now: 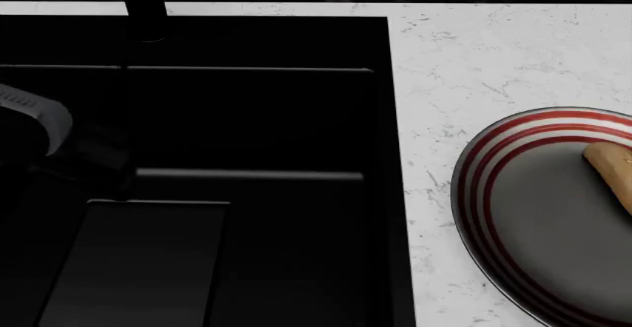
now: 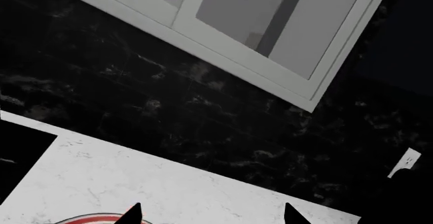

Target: Pick the sweet potato from the sink and place it on the plate located on the counter

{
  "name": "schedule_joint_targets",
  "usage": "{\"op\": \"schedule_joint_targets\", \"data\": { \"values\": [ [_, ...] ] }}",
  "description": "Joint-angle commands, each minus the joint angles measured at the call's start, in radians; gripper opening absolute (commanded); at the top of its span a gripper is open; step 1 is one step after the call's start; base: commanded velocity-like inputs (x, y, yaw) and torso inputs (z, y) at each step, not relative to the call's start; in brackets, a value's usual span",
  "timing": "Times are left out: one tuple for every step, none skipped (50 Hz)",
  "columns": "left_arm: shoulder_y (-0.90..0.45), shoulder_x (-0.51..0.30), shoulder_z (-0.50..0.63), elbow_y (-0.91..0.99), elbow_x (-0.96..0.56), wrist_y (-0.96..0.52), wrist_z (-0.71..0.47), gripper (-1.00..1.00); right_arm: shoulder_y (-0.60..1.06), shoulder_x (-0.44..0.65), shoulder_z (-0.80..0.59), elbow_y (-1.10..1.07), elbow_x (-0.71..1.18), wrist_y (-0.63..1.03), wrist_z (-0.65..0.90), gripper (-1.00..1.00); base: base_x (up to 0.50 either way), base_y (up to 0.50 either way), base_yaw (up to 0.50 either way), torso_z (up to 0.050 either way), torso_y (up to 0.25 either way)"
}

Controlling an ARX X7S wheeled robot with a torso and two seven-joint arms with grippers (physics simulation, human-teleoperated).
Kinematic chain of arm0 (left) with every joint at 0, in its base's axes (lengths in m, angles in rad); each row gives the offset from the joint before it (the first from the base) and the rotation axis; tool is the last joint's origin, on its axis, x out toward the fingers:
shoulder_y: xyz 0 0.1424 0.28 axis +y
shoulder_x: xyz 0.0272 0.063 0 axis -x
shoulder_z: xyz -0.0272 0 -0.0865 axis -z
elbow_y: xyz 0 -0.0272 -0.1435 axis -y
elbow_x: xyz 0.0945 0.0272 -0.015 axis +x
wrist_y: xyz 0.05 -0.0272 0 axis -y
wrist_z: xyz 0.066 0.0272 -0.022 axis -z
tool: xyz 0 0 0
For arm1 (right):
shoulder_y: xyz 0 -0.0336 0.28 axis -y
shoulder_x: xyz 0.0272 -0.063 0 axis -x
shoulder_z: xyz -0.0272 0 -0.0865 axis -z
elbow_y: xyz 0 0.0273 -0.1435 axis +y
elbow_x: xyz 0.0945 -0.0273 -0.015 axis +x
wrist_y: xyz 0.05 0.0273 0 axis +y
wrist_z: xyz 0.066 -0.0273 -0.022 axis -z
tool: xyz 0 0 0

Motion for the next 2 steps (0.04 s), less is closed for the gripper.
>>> {"op": "schedule_joint_targets", "data": {
  "values": [
    [0.011, -0.009, -0.007, 0.049, -0.015, -0.013, -0.026, 1.00, -0.027, 0.000, -0.002, -0.012, -0.051, -0.054, 0.024, 1.00, 0.00, 0.00, 0.00, 0.000, 0.000],
    [0.012, -0.009, -0.003, 0.054, -0.014, -0.015, -0.028, 1.00, -0.029, 0.000, -0.003, -0.014, -0.053, -0.057, 0.032, 1.00, 0.00, 0.00, 0.00, 0.000, 0.000]
  ]
}}
